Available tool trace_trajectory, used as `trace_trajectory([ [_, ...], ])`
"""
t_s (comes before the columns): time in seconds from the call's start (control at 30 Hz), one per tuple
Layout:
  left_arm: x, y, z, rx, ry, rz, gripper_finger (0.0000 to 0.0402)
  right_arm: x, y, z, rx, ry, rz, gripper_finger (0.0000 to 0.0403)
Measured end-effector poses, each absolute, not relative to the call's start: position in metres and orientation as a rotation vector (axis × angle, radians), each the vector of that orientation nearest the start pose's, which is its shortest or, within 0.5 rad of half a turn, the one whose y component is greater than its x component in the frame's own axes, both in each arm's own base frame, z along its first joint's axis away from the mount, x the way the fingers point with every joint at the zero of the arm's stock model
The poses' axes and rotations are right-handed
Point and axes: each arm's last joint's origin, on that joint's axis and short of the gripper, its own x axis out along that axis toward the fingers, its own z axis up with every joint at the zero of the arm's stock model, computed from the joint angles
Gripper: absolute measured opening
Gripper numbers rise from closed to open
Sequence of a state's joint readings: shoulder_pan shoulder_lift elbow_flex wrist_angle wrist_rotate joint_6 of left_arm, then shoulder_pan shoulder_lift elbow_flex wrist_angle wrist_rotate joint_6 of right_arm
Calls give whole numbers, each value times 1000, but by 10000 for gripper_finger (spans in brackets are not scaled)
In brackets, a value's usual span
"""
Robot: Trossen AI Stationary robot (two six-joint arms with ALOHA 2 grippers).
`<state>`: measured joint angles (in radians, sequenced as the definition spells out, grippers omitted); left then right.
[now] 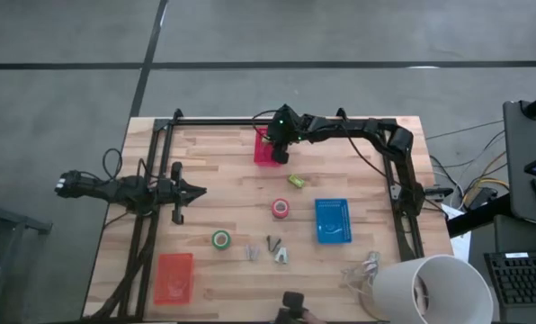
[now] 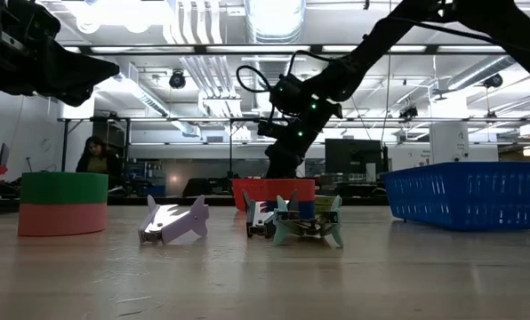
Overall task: Pick and place Stapler, Stapler remover, tape
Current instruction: Put the top green staple box into the red bin
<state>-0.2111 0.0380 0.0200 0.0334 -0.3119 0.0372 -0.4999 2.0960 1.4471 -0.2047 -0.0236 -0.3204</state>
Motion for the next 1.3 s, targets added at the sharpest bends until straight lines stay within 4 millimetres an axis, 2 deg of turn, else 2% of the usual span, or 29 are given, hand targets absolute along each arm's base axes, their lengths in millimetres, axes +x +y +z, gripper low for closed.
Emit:
trace_trajectory([
  [0.23,97,-12,170,33,-13,101,26,394,-213,159,-97,891,-298,146],
  [0.57,97,-12,171,33,-13,101,26,392,-215,159,-91,909,-381,205],
  [1.1,97,-12,171,33,-13,101,26,393,-191,159,-42,997,-338,210],
  [1.3,97,-12,170,33,-13,101,26,390,-183,178,-23,980,-344,210],
])
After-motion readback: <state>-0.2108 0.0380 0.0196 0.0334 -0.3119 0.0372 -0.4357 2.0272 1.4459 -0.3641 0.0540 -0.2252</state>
